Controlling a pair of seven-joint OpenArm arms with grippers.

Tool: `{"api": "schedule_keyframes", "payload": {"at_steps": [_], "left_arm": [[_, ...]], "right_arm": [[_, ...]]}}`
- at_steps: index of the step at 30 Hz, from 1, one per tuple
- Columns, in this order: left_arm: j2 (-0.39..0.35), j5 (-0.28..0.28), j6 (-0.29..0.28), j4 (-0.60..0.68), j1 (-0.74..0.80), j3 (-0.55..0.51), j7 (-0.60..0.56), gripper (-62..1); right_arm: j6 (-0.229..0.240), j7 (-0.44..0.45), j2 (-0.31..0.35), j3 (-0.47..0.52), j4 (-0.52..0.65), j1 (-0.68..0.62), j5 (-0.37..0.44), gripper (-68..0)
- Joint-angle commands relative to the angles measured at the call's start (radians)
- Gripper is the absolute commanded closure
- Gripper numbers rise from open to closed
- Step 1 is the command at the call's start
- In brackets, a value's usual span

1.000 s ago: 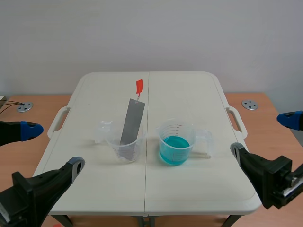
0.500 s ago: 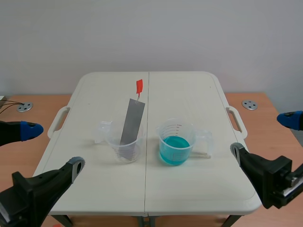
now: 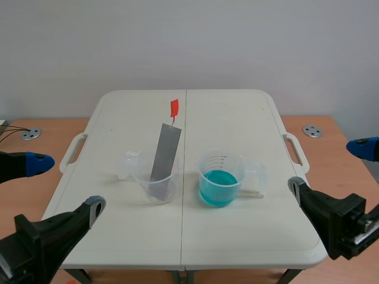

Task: Hold the metal plate by the orange handle, dip it into the blue solution, take it out and point at it, then put the plate back in the beaker on the left.
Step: 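Lift the metal plate out of the left beaker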

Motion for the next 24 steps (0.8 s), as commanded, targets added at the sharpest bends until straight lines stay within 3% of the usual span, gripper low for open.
{"api": "schedule_keyframes", "payload": {"at_steps": [1, 3, 9, 13, 17, 24], "left_arm": [[0.005, -0.006, -0.001, 0.006, 0.002, -0.007, -0.014, -54.7], [0.005, -0.006, -0.001, 0.006, 0.002, -0.007, -0.014, -43.9], [0.005, 0.015, -0.001, 0.006, 0.002, -0.007, -0.013, -2.6], [0.005, 0.067, 0.000, 0.006, -0.001, -0.007, -0.013, -0.7], [0.004, 0.081, 0.016, 0.006, 0.000, -0.020, 0.022, -0.7], [0.004, 0.092, 0.023, 0.006, 0.039, -0.145, 0.063, -0.7]], "right_arm": [[0.000, 0.018, 0.003, 0.006, 0.019, 0.003, 0.011, -66.3], [0.000, 0.018, 0.003, 0.006, 0.019, 0.003, 0.011, -66.3], [0.000, 0.018, 0.003, 0.006, 0.019, 0.003, 0.011, -66.3], [0.000, 0.021, 0.002, 0.006, 0.019, 0.003, 0.011, -66.3], [0.016, 0.023, 0.003, 0.006, 0.019, 0.008, 0.006, -66.3], [0.028, 0.026, 0.002, 0.003, 0.019, 0.034, 0.004, -66.3]]}}
